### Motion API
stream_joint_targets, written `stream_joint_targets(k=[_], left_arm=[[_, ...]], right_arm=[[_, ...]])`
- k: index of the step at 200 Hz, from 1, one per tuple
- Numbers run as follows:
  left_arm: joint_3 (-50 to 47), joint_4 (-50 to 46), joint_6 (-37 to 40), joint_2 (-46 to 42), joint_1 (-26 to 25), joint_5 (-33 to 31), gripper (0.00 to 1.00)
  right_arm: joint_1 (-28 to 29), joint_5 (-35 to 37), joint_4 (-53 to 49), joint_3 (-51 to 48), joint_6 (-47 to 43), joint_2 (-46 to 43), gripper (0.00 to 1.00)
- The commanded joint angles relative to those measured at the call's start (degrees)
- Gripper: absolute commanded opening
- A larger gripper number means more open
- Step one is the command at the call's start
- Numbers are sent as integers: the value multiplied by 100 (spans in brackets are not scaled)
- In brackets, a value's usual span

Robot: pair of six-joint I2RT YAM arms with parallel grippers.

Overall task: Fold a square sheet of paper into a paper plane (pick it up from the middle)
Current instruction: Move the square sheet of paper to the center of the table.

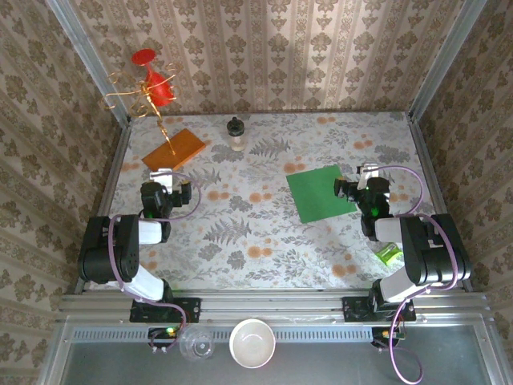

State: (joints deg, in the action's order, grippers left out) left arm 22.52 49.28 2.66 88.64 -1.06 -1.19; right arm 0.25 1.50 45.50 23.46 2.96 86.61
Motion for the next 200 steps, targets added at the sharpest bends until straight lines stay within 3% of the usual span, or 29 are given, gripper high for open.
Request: stream_joint_targets(k=[1, 22, 50, 88, 116, 147, 168, 200], left_arm=[[40, -66, -9, -302, -17, -233, 100], [120, -666, -103, -832, -25, -542, 100], [556, -2188, -590, -1739, -26, -758, 100], [1451, -4332, -1845, -2637, -92, -318, 100], [1949, -5376, -2852, -2750, -130, 668, 100], [2111, -5498, -3453, -2477, -291, 1976, 100], [2212, -5509, -3716, -2167, -798, 2066, 100], [2541, -5449, -4190, -1361, -1683, 2141, 95]], right_arm=[[-30, 228, -447, 90, 14, -592, 100], [-25, 500, -1411, 260, 187, -1340, 100], [-25, 622, -2697, 638, 643, -1989, 100], [-25, 812, -4747, 1492, 1779, -2344, 100], [-25, 365, -5904, 2241, 2358, -1999, 100], [-25, -1030, -6471, 2961, 2564, -1051, 100], [0, -1775, -6309, 3109, 2886, -433, 97], [168, -1927, -6556, 3560, 3053, 442, 85]])
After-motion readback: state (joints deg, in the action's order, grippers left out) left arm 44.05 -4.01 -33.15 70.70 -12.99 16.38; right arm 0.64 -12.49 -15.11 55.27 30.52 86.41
